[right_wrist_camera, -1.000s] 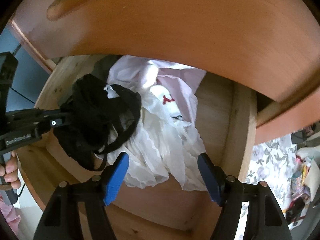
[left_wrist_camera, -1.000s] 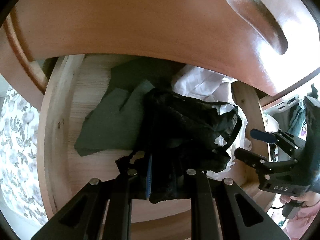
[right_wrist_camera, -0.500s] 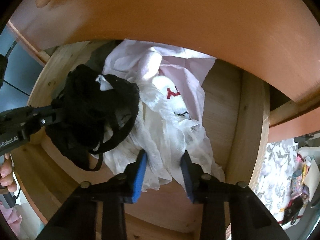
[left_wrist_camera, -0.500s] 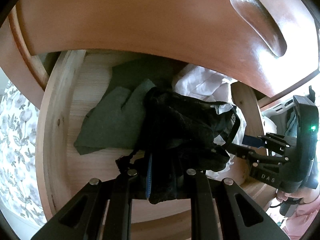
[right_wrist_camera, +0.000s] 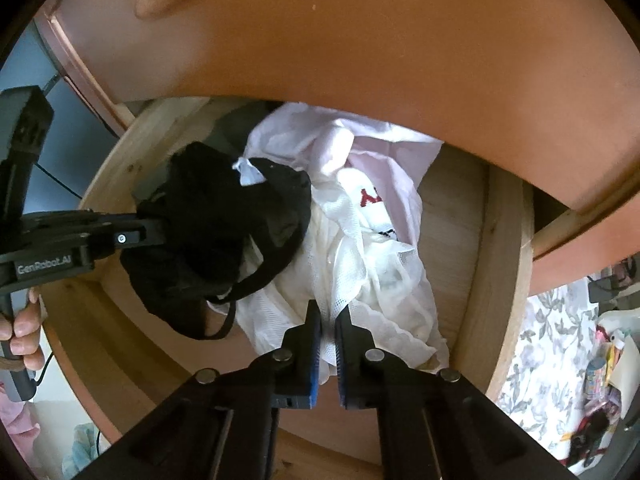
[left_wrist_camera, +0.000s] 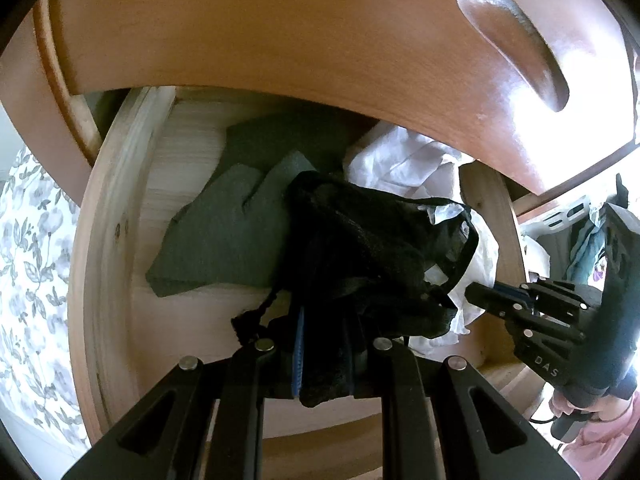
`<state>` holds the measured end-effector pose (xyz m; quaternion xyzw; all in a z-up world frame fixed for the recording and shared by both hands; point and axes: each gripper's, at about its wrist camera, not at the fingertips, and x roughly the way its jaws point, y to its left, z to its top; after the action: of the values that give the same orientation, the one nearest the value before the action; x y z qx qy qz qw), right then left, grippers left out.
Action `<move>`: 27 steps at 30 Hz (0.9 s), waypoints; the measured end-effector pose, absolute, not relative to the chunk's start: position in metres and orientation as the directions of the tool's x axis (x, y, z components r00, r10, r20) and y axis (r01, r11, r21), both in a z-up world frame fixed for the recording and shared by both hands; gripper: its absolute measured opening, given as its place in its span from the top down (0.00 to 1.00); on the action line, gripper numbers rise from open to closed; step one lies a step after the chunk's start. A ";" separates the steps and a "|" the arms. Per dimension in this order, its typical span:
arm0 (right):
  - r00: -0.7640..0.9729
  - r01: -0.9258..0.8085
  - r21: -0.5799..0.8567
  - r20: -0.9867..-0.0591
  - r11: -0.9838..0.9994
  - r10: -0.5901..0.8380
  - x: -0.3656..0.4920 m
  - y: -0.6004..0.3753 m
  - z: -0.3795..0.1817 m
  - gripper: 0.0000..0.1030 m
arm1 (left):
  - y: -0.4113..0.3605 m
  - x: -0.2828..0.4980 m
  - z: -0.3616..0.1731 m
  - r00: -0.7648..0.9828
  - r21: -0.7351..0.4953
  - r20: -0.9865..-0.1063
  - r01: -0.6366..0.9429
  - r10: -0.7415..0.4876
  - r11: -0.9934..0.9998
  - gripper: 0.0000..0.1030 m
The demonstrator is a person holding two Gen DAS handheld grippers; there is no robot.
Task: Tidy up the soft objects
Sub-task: 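Close the right tool on the white lace cloth beside the black item, then lift the black item and white cloth up out of the drawer with both tools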
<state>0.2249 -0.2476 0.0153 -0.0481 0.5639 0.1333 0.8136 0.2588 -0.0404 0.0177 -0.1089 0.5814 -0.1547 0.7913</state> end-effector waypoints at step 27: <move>0.604 -0.147 0.081 -0.782 0.986 0.154 0.163 -0.288 0.100 0.95 | -0.017 0.231 0.028 0.374 -0.392 -0.845 0.052 -0.382 0.918 0.84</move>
<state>0.1631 -0.2885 0.1004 0.0043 0.4371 0.0841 0.8955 0.2309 -0.0170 0.0280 -0.1520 0.5432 -0.1330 0.8149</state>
